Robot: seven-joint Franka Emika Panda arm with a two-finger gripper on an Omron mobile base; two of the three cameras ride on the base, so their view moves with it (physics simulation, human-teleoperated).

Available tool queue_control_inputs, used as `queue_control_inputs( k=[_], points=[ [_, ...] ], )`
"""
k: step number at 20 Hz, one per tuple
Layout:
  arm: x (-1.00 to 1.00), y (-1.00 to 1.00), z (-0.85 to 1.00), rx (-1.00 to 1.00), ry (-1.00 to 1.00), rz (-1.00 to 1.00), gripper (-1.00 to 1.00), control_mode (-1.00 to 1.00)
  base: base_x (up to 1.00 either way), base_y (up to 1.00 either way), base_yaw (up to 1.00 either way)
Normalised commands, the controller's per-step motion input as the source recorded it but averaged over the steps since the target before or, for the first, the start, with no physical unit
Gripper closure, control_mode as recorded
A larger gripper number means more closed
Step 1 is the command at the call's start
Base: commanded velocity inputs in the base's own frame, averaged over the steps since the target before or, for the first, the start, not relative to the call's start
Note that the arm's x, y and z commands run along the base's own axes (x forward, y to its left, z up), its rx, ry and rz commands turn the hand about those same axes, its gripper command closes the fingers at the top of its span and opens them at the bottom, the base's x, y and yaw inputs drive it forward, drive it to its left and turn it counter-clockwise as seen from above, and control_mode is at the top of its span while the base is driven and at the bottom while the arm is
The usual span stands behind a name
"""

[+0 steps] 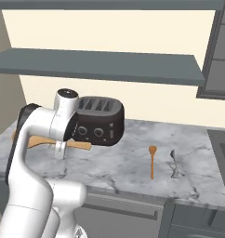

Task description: Organize the utensils by type. Pick up the wooden spoons from the counter and place them in the open cabinet. Then pick up the metallic utensils from the counter and place them in the open drawer.

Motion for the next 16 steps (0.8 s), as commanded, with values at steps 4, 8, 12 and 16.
queue_control_inputs(
  k=[4,8,12,16],
  points=[
    [-0.03,0.0,0.0,0.0,0.0,0.0,1.0,-1.0,0.0,0.0,0.0],
    [0.0,0.0,0.0,0.0,0.0,0.0,1.0,1.0,-0.63,-0.22,-0.1],
    [0.0,0.0,0.0,0.0,0.0,0.0,1.0,1.0,-0.58,-0.35,-0.4],
    [0.0,0.0,0.0,0.0,0.0,0.0,1.0,1.0,-0.1,-0.29,-0.72]
  ],
)
